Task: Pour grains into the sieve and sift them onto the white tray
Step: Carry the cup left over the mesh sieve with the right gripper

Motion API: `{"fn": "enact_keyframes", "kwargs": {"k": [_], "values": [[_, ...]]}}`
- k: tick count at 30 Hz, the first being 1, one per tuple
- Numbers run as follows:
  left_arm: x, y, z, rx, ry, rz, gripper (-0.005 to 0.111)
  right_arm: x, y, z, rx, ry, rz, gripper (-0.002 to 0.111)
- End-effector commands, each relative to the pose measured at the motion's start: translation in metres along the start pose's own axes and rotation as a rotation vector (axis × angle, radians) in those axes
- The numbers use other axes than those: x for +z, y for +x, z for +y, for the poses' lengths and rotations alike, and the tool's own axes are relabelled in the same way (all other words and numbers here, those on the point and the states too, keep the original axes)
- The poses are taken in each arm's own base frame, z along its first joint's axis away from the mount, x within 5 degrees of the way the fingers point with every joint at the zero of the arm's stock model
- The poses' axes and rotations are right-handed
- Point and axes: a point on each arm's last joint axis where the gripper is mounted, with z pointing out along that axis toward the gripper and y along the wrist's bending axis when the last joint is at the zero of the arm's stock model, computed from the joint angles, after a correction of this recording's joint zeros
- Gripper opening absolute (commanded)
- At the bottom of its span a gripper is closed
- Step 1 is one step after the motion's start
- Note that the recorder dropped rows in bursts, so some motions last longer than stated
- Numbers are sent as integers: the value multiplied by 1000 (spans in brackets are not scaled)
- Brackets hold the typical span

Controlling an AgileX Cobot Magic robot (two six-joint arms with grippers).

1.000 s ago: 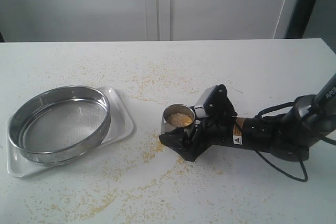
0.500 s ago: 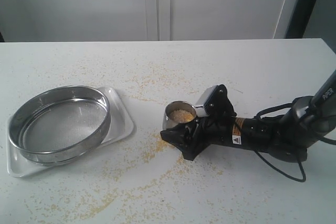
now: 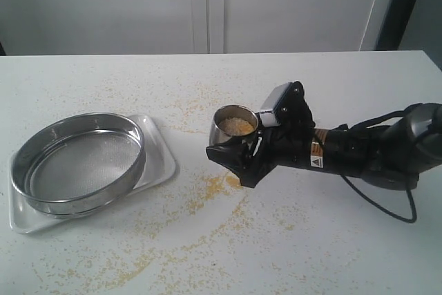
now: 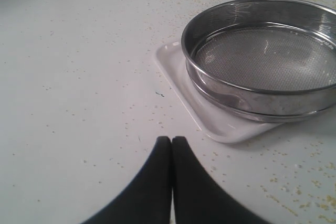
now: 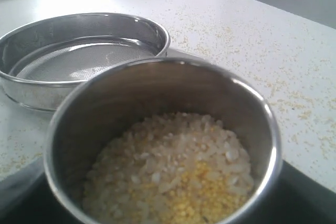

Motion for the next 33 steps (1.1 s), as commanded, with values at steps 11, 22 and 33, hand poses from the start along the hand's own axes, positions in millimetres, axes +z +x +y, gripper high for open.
{"fn": "enact_keyframes", "kwargs": {"k": [11,22,33], "values": [[0,1,0,-10,4,-1,1,-15,-53,26,-33,-74,50,0],[0,1,0,-10,4,-1,1,16,-86,61,-36,-91,98,0],[0,1,0,-10,4,-1,1,51,-121,84,-112,17,182,0]]}}
